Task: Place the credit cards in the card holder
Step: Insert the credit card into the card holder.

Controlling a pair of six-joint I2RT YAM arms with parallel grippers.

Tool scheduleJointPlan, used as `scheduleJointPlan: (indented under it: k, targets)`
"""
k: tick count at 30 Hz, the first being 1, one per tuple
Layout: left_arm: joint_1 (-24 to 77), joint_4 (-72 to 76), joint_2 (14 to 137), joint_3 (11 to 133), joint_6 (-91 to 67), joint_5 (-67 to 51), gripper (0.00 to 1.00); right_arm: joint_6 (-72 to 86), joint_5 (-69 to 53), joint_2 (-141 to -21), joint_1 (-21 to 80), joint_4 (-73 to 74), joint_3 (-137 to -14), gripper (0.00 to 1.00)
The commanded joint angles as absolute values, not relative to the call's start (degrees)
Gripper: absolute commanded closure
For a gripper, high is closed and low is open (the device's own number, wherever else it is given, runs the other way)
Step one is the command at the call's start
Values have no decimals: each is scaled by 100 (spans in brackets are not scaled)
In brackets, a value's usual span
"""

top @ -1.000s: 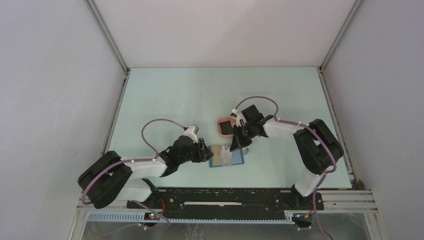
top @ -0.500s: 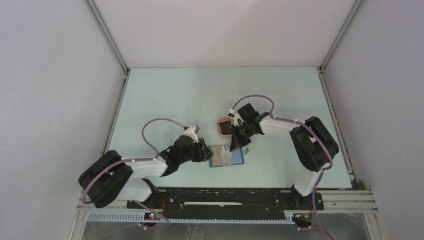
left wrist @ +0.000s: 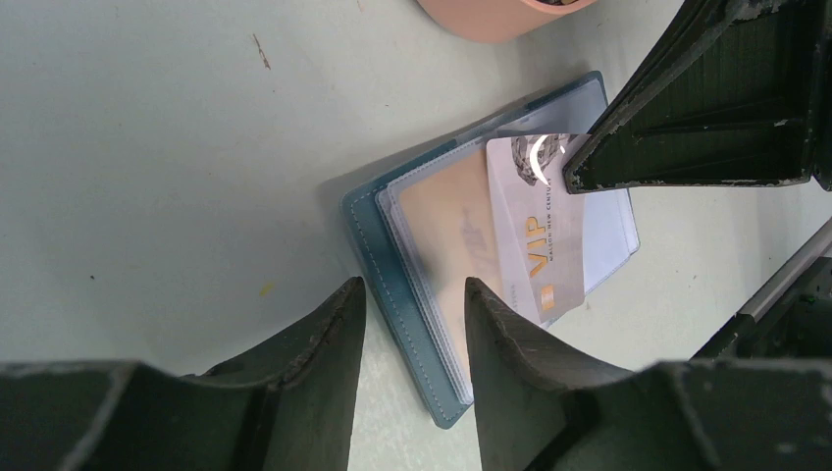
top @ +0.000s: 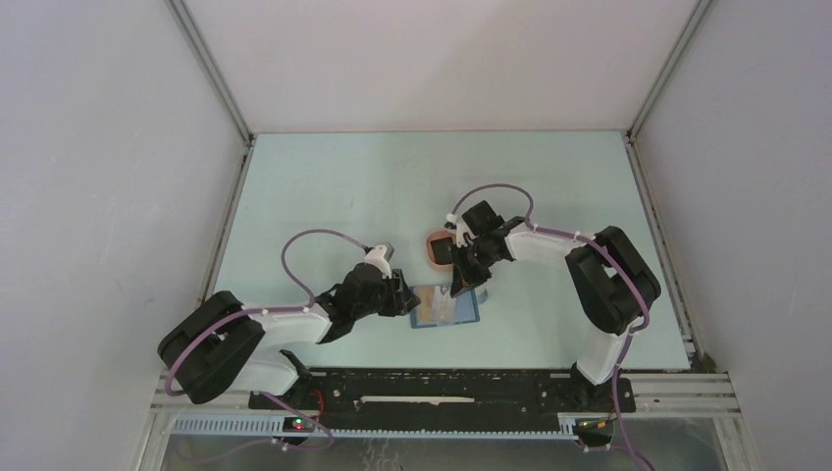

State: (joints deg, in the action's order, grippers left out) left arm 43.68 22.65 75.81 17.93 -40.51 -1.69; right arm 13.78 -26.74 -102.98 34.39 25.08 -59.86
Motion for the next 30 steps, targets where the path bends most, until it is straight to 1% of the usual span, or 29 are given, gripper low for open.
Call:
scheduleJointPlan:
  k: [1,8,12,30]
  targets:
    - [4412,2061,7699,2039,-3876,-97,53,1001,-1930,-10451,3520,2785,-6091,94]
    - [4417,2065,7707,2030,-3861,-79,54,865,-1841,-10503,3520,2918,-6195,86]
    - [4418,2061,7708,2036,-3850,-79,54,830,-1830,-10522,3516,2950,-6219,86]
    - [4435,2078,7730,2086,-3815,-130,55,537,-2008,-10635,3711,3243,-6425,93]
